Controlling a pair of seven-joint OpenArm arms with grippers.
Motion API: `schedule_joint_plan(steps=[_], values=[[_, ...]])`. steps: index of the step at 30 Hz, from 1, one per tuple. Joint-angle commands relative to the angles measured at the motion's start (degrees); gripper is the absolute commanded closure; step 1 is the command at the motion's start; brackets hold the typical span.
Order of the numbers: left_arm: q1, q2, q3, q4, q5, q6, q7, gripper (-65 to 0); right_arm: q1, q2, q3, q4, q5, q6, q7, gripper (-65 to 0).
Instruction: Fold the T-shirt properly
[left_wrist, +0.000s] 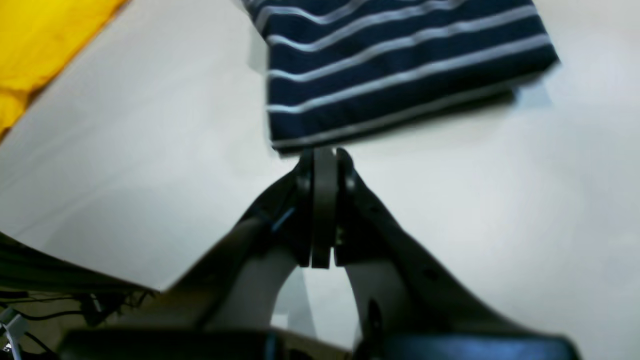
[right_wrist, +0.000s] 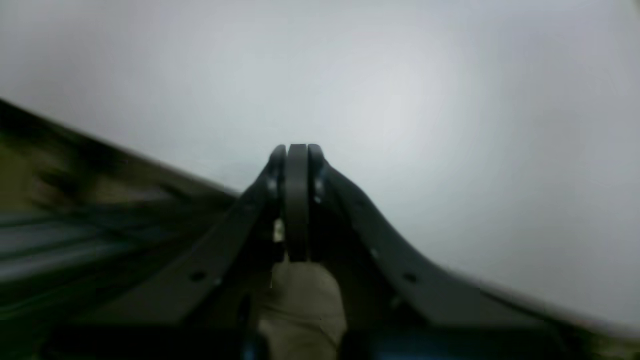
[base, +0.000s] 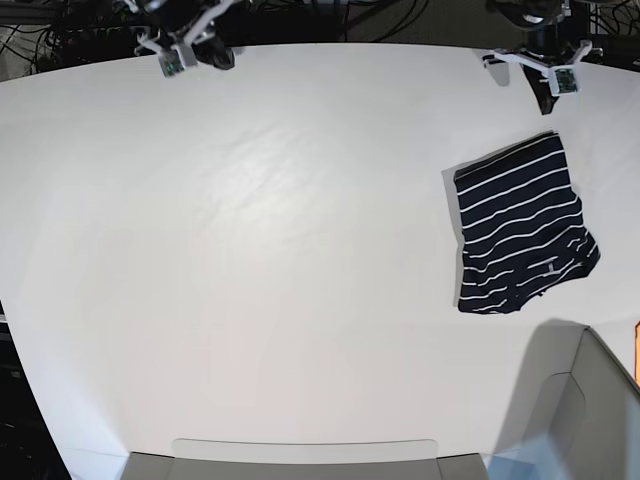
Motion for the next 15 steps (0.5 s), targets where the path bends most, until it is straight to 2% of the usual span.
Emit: schedule_joint_plan(steps=[1,3,5,12,15], values=[[1.40,-0.57,-0.34,1.01,0.75,0.37,-1.52,0.0,-2.60,0.28,2.05,0.93,4.82,0.65,3.49,0.0],[2.54,-0.57,-0.34,1.01,0.75,0.37,-1.52,0.0,-6.91,0.28,4.24,0.93,11.51,0.65,7.27,0.0],[3.69,-0.48,-0.08,1.01,0.57,0.37,-1.52,0.0,-9.54,0.28,5.65,0.84,14.14,0.65,9.91,0.0],[7.20,-0.39,6.16,-2.77,0.49,0.99,-1.52,0.0,-12.27,0.28,8.37,-4.17,10.71,0.65,11.05,0.0],[7.03,3.92,7.31,-9.98,0.66,0.90,-1.60,0.0,-10.42,0.28,9.08,-10.68,6.14,0.65,12.64,0.0]])
